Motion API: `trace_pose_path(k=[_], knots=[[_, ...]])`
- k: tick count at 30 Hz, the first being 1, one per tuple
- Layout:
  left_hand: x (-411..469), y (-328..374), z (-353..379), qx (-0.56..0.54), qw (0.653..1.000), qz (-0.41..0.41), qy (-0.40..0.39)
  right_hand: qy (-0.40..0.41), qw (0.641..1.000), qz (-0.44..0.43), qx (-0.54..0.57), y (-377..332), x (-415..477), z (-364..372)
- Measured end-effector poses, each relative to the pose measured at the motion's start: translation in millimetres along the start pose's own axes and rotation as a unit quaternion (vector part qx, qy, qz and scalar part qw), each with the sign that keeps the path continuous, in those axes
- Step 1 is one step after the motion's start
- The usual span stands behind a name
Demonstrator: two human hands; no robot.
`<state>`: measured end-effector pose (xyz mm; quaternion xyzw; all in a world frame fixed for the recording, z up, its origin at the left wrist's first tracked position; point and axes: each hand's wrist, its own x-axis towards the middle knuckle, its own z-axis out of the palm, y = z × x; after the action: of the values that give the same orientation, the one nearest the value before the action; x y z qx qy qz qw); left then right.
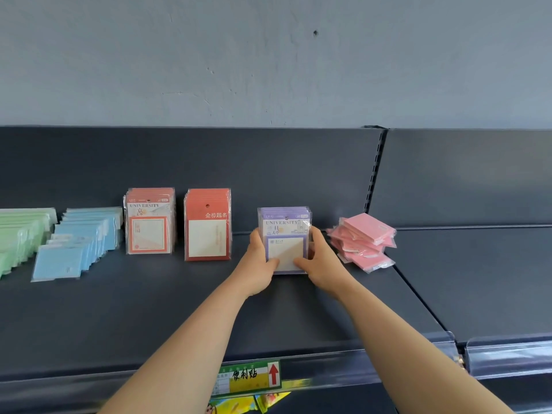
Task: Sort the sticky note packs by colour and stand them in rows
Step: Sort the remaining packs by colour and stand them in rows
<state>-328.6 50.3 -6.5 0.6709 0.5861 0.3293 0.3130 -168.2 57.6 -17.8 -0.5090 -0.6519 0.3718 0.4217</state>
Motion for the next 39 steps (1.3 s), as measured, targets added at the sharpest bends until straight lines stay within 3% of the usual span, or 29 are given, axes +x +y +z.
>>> trace_pose_path(k=[6, 14, 28, 39], knots=[[30.7, -9.3, -1.0, -0.02, 0.995, -0.012, 0.095, 0.032, 0.999, 0.006, -0.016, -0.9, 32.8, 5.0], [70.9, -19.6, 3.5, -0.048, 0.99, -0.053, 0.122, 0.045, 0.997, 0.027, -0.052, 7.1, 70.9, 15.8], [76.0, -39.6, 15.7, -0.025, 0.997, -0.012, 0.067, 0.037, 0.998, 0.003, -0.056, 23.6, 68.9, 24.3], [72.7, -37.7, 12.2, -0.028, 0.997, -0.026, 0.074, 0.046, 0.995, 0.01, -0.086, 17.8, 64.4, 23.0]])
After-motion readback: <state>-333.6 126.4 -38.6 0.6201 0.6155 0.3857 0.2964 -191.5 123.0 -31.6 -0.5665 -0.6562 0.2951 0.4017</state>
